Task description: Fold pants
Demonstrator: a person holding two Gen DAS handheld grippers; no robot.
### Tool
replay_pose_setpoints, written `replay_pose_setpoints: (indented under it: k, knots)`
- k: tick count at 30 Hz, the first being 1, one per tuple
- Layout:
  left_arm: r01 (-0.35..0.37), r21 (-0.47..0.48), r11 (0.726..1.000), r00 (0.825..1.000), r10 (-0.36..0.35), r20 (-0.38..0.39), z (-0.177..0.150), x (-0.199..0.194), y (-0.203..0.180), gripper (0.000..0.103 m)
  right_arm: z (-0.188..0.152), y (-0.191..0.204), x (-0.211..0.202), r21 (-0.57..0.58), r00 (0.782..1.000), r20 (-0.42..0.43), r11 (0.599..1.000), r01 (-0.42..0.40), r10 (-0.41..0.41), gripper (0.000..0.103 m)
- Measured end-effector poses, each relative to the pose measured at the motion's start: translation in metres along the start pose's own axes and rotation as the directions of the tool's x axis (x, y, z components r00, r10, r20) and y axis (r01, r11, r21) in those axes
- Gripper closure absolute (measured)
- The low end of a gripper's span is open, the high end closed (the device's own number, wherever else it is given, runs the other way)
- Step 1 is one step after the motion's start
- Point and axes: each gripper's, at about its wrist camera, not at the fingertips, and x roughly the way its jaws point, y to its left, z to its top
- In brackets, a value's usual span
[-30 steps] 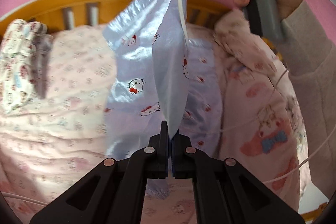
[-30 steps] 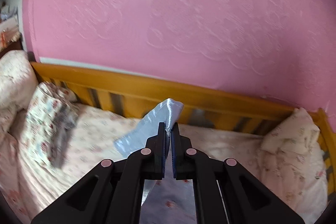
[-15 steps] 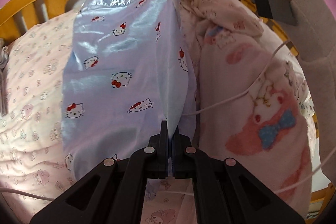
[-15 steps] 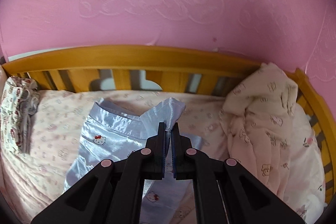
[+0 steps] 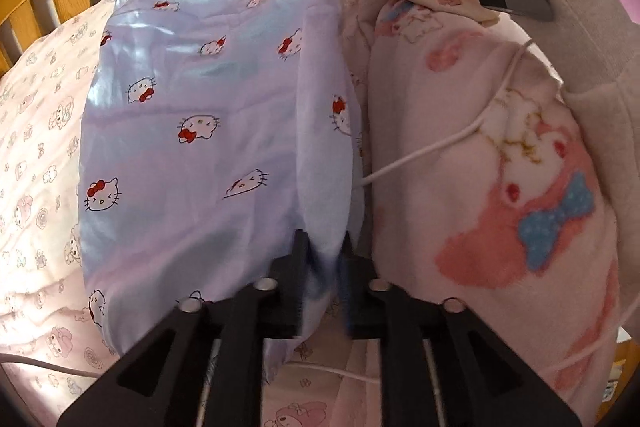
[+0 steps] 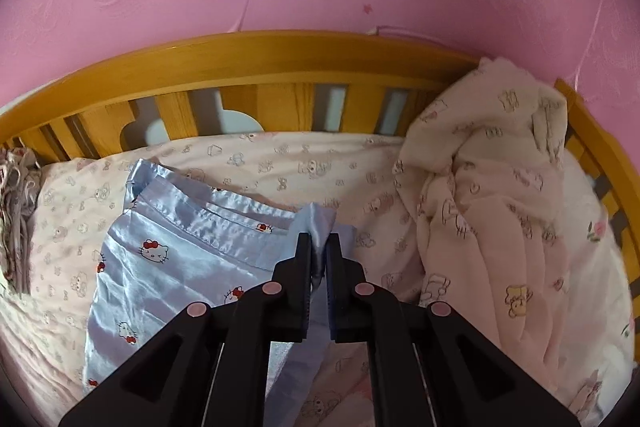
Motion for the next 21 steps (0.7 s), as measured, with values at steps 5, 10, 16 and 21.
replay_pose_setpoints:
  k: [5, 10, 16, 21]
  knots:
    - [-0.011, 0.042, 0.999, 0.997, 0.008, 0.071, -0.003, -0.028, -0.007, 0.063, 0.0, -0.013, -0.037, 0.008, 0.998, 0.058, 1.0, 0.027, -0.028, 0.099]
    - [-0.031, 0.03, 0.999, 0.985, 0.025, 0.172, 0.002, -0.068, -0.002, 0.048, 0.005, -0.03, -0.106, -0.001, 0.988, 0.145, 0.999, 0.052, -0.051, 0.098]
    - [-0.061, -0.014, 0.998, 0.955, 0.063, 0.29, 0.009, -0.116, 0.011, 0.039, 0.0, -0.05, -0.198, 0.027, 0.966, 0.247, 0.997, 0.077, -0.081, 0.078]
    - [-0.059, -0.062, 0.996, 0.941, 0.076, 0.329, 0.006, -0.145, 0.027, 0.034, -0.016, -0.048, -0.261, 0.008, 0.952, 0.293, 0.996, 0.085, -0.083, 0.074]
